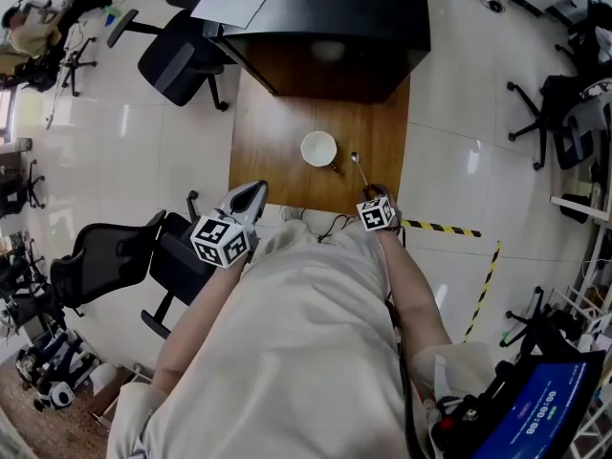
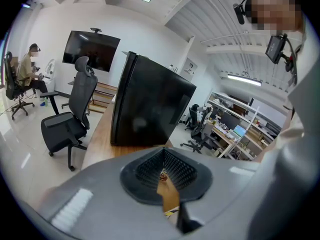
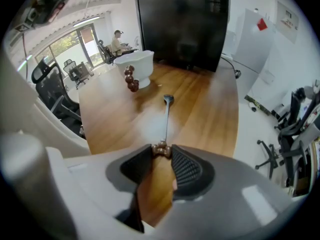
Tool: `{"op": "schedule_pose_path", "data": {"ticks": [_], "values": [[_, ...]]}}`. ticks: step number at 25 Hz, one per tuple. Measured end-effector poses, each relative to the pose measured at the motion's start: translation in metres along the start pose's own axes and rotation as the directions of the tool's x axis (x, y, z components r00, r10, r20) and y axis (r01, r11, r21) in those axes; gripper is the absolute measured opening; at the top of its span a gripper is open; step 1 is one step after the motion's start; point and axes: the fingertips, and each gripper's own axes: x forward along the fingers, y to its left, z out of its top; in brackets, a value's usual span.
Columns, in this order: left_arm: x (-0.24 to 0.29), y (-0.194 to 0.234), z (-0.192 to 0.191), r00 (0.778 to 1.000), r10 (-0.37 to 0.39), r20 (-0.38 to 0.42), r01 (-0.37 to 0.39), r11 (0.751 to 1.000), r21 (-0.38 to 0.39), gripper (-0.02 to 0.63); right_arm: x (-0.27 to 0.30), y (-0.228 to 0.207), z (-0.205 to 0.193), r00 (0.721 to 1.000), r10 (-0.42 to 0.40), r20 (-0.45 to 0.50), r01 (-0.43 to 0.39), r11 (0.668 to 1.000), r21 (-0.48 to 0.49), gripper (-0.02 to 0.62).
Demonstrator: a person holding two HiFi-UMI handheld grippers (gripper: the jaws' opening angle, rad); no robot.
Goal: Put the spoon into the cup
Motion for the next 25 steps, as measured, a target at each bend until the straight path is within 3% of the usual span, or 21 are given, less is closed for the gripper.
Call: {"op": "schedule_pose_path", "data": {"ticks": [4,13,20,25], "values": [[0.000,-0.001,0.003,1.000,-0.001,0.009,0.001,1.000,-0.001,0.000,-0.005,-0.001,0.006,1.000,0.010,-0.001,-0.010,1.000,0.014,0.126],[0.007,-0.001,0.006,0.999,-0.016,0.038,0.016,1.000,-0.012,0.000,-0.041,-0.012,0.046,0.994,0.014,0.105,-0.020,0.998,0.053,0.124],[0.010,-0.001,0.010,0.997,-0.024,0.067,0.025,0.999,-0.021,0.000,-0.083,-0.008,0.083,0.984,0.037,0.176,-0.036,0.999,-0.013,0.124],[0.007,0.003,0.012,0.996,-0.019,0.086,0.022,0.999,-0.030,0.000,-0.101,0.006,0.110,0.982,0.072,0.175,-0.052,0.992,-0.118,0.124]]}}
